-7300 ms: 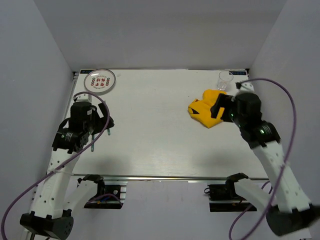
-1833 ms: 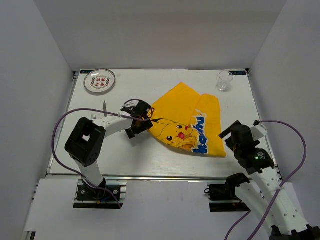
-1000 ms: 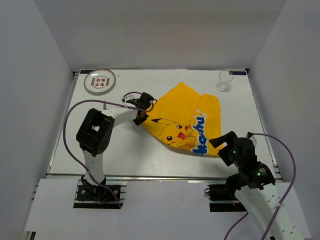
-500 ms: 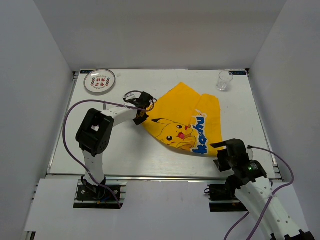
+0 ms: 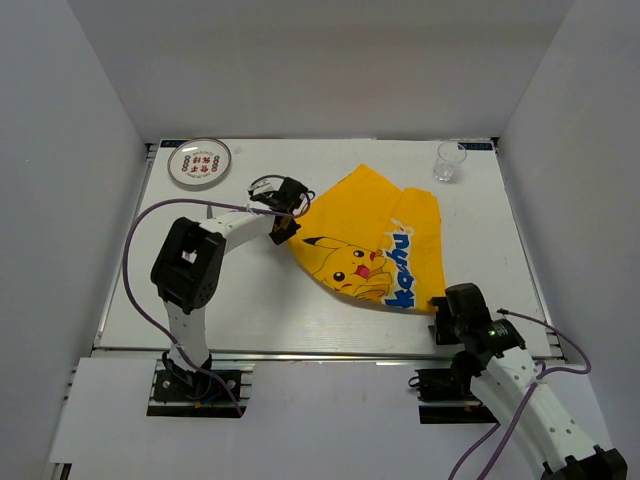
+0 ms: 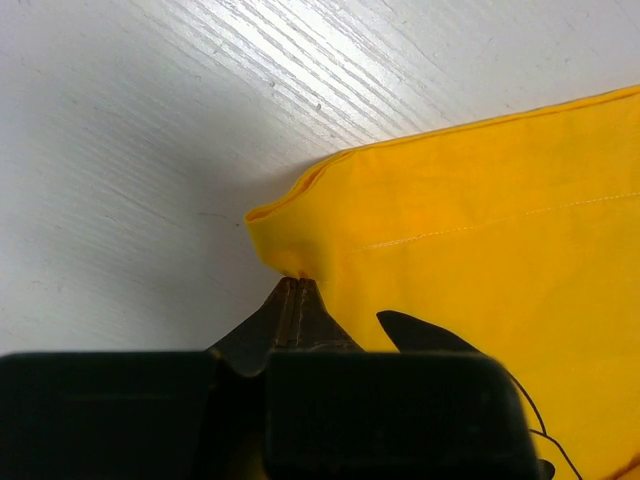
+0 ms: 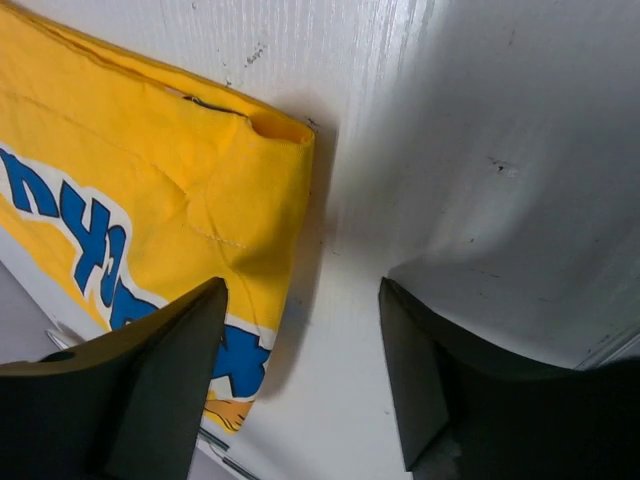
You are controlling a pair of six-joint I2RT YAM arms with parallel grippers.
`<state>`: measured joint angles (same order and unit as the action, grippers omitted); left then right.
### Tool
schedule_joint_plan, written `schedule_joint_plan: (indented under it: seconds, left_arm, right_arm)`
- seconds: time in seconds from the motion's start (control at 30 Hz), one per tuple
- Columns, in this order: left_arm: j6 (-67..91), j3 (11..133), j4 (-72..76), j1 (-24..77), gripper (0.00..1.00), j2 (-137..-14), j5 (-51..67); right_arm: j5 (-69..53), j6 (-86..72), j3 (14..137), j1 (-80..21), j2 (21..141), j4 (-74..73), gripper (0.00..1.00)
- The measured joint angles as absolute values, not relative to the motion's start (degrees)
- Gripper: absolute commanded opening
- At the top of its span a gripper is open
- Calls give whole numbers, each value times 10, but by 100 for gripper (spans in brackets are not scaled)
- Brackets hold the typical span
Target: Set the dinner table for one person
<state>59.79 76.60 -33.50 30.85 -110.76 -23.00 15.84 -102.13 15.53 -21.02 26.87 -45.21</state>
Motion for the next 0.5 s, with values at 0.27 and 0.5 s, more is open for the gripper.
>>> schedule_joint_plan:
  seconds: [0.27, 0.5]
  left_arm:
    - [598, 766, -340, 309, 0, -1100, -228]
    - [598, 766, -341, 309, 0, -1093, -220]
  right_arm:
    - [185, -1043, 137, -210, 251, -449, 51]
    - [201, -1062, 122, -211, 267, -411, 39]
